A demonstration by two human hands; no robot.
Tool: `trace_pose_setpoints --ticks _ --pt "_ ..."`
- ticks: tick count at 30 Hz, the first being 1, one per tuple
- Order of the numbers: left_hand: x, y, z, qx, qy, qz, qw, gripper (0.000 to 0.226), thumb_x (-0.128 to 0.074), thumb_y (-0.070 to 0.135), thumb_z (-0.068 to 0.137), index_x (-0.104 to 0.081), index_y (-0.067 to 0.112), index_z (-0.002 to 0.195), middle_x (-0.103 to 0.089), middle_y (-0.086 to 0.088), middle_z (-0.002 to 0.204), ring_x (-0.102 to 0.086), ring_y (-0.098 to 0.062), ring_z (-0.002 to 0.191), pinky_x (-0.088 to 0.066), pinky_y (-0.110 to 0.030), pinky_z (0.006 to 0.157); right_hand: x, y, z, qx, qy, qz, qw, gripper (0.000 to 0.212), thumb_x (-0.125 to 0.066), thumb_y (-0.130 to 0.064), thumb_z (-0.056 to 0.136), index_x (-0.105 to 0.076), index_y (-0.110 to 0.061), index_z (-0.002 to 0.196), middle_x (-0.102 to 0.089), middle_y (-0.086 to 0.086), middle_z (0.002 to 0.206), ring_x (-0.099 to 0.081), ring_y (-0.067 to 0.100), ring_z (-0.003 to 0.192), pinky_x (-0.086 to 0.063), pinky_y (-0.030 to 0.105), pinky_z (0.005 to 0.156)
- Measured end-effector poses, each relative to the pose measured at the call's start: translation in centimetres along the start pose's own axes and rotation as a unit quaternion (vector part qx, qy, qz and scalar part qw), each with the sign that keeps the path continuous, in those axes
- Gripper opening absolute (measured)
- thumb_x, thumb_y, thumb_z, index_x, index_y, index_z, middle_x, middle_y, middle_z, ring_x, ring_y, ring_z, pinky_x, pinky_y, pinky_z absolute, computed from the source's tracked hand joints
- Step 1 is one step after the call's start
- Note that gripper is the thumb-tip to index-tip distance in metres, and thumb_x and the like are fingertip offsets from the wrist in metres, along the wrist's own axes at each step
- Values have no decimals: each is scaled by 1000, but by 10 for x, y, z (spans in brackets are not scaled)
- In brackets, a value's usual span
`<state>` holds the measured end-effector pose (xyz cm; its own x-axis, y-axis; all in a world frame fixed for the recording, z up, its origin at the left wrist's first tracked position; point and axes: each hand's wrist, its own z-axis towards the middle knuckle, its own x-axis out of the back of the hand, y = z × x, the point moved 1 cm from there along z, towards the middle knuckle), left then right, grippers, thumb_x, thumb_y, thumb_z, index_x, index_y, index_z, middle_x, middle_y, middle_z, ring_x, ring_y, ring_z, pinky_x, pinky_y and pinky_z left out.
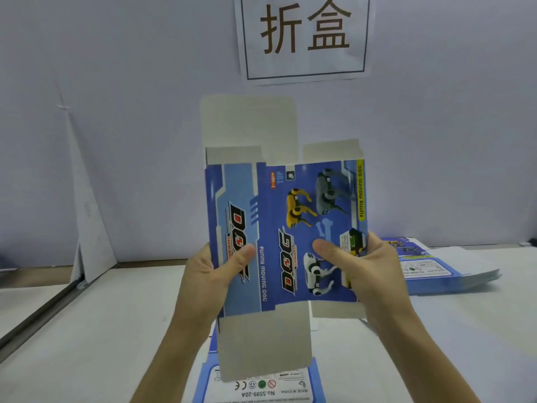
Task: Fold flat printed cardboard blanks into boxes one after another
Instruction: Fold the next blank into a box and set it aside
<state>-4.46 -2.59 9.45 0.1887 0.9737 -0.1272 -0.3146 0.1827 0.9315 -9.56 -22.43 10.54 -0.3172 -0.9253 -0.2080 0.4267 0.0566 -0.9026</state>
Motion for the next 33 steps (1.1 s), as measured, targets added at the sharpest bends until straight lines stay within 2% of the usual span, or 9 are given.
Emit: trace_pose_setpoints --ticks 4,6,10,14,20,24,26,30,33 --pt "12 4 3 15 -60 -25 998 55 -87 53 51 -70 25 96 -74 -4 98 -73 -24 85 -59 -32 61 11 -8 4 -35 -114 -8 993 25 -76 -33 61 -70 -16 78 -74 15 75 -70 24 56 -52 28 42" --pt "13 4 3 12 -88 7 996 67 -89 58 39 -69 29 95 -75 -2 97 -72 -24 86 -59 -31 61 14 -7 5 -20 -115 -24 993 21 -75 -32 65 -70 -19 80 -74 14 76 -72 26 62 -54 30 46" --pt "6 -3 3 6 11 -16 1000 35 -77 28 65 -65 23 97 -76 -1 89 -73 -26 76 -60 -45 66 10 -2 5 11 -91 -26 995 11 -75 -28 67 -71 -18 71 -73 14 71 -70 29 59 -56 34 45" --pt "13 3 1 18 -65 -23 997 46 -86 45 54 -69 24 91 -75 -6 91 -73 -28 78 -60 -35 57 17 -4 7 -31 -133 -49 989 41 -86 -45 59 -68 -11 74 -74 18 85 -72 34 77 -59 40 66" --pt "7 -3 2 9 -9 46 999 42 -71 31 64 -60 18 103 -75 -4 91 -73 -27 78 -61 -42 64 11 5 5 -10 -98 -45 994 25 -74 -33 67 -68 -10 76 -73 9 69 -71 19 61 -51 19 50" --pt "5 -2 0 3 -17 39 999 40 -71 33 61 -60 21 98 -75 -2 87 -73 -24 75 -59 -33 56 18 2 7 -68 -131 -60 987 57 -86 -42 54 -65 -1 88 -74 17 86 -72 32 80 -57 43 75" --pt "3 -3 -1 -3 -20 50 999 40 -71 35 61 -60 22 97 -75 0 87 -73 -23 76 -59 -31 55 20 1 7 -49 -132 -65 988 44 -79 -42 59 -71 -4 80 -73 18 88 -72 32 84 -56 47 81" --pt "2 -4 -1 4 -16 37 999 41 -73 34 60 -61 23 98 -75 0 88 -73 -23 77 -60 -34 58 17 -4 5 -17 -124 -67 990 15 -74 -37 64 -72 -23 59 -72 5 64 -71 17 61 -53 21 54" --pt "6 -3 -1 -4 -5 40 999 37 -71 31 63 -61 21 97 -75 -1 87 -73 -25 76 -61 -37 60 12 -2 4 -5 -114 -51 992 12 -73 -32 67 -72 -21 62 -73 7 68 -72 22 62 -55 24 52"
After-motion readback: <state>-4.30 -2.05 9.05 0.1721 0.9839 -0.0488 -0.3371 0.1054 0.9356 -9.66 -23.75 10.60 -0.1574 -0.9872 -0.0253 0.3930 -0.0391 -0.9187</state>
